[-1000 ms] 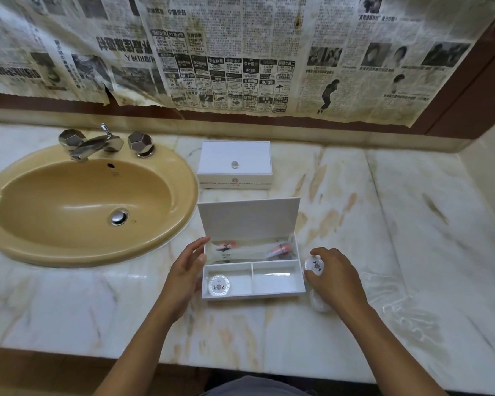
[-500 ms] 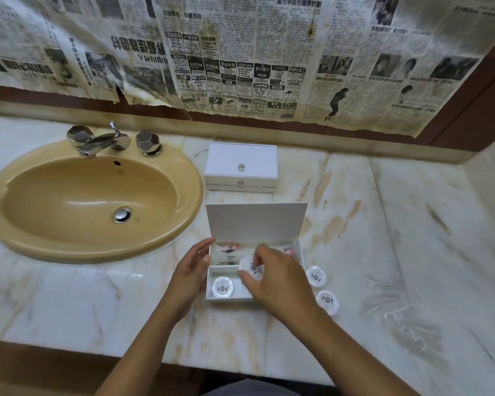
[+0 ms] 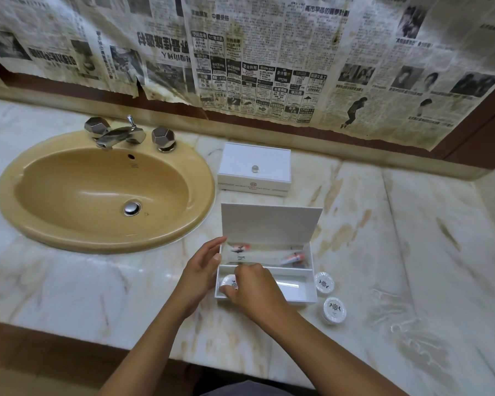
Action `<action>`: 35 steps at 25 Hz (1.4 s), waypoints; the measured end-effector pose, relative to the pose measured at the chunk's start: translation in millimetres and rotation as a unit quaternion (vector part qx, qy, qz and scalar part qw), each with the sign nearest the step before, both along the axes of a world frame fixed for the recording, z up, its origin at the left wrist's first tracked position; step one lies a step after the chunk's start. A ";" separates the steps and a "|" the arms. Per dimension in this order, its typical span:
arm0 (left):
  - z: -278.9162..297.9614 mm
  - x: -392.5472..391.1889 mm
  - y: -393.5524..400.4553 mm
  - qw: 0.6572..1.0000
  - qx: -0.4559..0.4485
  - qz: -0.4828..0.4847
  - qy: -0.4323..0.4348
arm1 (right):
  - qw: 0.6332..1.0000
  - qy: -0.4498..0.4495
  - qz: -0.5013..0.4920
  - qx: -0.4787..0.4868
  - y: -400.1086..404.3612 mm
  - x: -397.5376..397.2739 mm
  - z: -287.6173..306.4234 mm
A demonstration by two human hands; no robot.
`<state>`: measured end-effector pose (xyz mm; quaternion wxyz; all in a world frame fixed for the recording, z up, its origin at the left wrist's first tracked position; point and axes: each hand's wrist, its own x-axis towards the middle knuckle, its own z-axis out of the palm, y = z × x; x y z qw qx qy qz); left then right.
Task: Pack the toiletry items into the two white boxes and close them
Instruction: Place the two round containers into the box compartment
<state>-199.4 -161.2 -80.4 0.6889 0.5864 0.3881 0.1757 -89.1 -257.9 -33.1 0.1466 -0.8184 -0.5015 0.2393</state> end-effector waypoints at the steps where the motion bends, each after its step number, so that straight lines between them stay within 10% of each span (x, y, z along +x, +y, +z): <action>1: -0.1 -0.4 0.3 1.000 0.004 -0.003 0.000 | 1.000 -0.001 0.005 -0.001 0.4 -0.1 -0.2; 13: 1.0 -2.2 1.3 1.000 -0.002 -0.016 -0.004 | 0.999 -0.004 0.011 0.032 -2.6 0.3 1.5; 21: 3.3 0.6 -0.5 0.999 -0.029 0.010 0.014 | 0.962 0.001 -0.135 0.236 -53.8 60.3 27.1; 35: 5.1 3.0 -0.6 0.999 -0.008 0.010 0.050 | 0.980 -0.009 -0.192 -0.055 -96.6 118.7 -20.0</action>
